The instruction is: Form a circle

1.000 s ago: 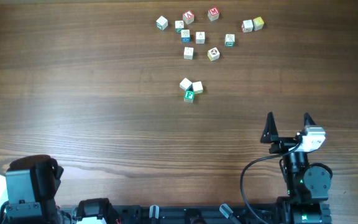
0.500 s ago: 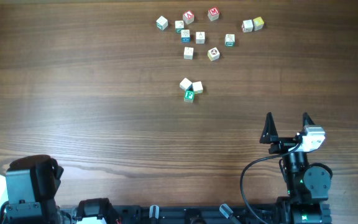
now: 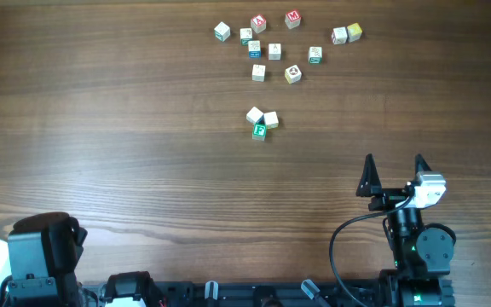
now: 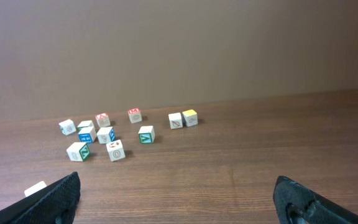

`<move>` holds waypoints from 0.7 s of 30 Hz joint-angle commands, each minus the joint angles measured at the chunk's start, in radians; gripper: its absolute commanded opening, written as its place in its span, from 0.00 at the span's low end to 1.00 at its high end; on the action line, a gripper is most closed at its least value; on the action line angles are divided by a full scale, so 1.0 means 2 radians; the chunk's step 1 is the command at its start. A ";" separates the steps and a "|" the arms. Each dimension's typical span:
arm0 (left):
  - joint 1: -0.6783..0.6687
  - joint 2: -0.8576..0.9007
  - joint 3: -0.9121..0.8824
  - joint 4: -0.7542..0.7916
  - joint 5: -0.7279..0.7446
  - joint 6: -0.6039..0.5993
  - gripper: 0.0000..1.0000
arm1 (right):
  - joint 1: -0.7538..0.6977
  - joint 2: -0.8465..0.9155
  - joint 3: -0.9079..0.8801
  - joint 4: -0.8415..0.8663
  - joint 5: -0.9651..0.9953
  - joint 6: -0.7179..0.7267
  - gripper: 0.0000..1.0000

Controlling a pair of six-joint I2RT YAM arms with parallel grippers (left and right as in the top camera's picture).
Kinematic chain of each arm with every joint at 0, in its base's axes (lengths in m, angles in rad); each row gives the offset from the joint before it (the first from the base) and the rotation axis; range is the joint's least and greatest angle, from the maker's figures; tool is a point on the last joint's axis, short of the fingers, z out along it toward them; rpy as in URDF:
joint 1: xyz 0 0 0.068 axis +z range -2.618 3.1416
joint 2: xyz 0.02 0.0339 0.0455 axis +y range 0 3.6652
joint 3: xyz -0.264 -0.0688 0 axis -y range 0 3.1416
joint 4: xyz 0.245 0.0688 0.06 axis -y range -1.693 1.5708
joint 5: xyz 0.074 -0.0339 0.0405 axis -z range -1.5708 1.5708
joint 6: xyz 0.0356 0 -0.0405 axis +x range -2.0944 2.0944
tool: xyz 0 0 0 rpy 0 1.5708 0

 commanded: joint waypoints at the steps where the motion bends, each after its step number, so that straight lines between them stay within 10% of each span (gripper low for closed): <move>1: 0.004 -0.001 0.000 0.001 -0.002 -0.006 1.00 | -0.002 -0.006 -0.001 0.001 -0.006 0.010 1.00; 11: -0.020 -0.019 -0.012 0.013 -0.008 -0.006 1.00 | -0.002 -0.006 -0.001 0.001 -0.006 0.010 1.00; 21: -0.052 -0.255 -0.260 0.328 0.131 0.184 1.00 | -0.002 -0.006 -0.001 0.001 -0.006 0.010 1.00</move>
